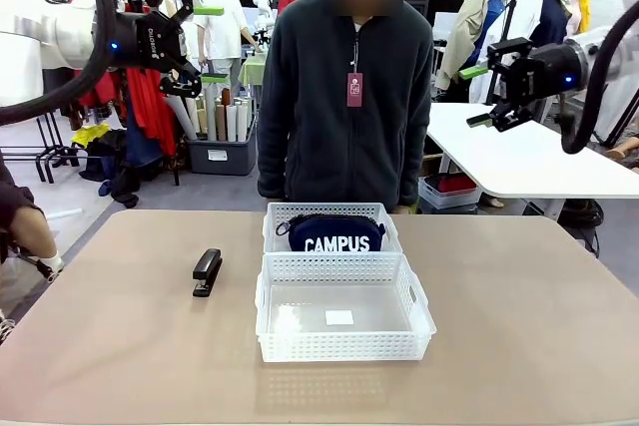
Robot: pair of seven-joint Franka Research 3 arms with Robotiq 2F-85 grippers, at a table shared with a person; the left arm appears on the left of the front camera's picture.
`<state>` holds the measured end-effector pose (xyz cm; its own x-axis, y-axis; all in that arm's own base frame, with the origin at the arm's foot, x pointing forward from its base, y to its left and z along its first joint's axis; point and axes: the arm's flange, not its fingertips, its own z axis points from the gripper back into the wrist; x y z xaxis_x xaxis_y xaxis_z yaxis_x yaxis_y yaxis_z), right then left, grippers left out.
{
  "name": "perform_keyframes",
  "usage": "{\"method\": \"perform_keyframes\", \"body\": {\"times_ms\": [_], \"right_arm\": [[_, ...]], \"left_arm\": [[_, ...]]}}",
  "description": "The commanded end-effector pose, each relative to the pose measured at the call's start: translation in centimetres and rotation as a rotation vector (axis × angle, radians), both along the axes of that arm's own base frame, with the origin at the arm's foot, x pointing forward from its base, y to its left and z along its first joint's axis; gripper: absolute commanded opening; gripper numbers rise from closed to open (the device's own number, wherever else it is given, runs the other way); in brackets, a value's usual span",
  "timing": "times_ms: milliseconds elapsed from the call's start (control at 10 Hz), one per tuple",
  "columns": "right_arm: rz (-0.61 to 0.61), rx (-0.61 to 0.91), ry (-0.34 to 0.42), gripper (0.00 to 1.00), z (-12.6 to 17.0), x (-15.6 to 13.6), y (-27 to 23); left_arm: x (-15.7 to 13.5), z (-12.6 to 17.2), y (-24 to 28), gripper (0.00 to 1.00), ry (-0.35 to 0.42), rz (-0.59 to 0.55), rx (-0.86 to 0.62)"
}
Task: Distribute items into two baskets.
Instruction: Pick up the Stapler that the person points to.
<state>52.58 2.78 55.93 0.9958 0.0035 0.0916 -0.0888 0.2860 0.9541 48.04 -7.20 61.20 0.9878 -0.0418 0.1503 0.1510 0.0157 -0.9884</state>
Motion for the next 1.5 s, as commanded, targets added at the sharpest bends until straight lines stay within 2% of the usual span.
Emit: {"method": "perform_keyframes", "body": {"times_ms": [0,300,600,1400], "right_arm": [[0.006,0.064,-0.013,1.00,-1.2,0.3,-1.2],[-0.035,0.126,-0.071,1.00,-1.5,0.6,-3.2],[-0.059,0.170,-0.094,1.00,-1.2,0.6,-4.2],[-0.061,0.132,-0.075,1.00,-1.1,0.9,-4.4]], "left_arm": [[0.0,0.1,0.1,1.00,-0.005,-0.001,-0.002],[0.0,0.1,0.1,1.00,-0.005,-0.001,-0.002],[0.0,0.1,0.1,1.00,-0.005,-0.001,-0.002],[0.0,0.1,0.1,1.00,-0.005,-0.001,-0.002]]}}
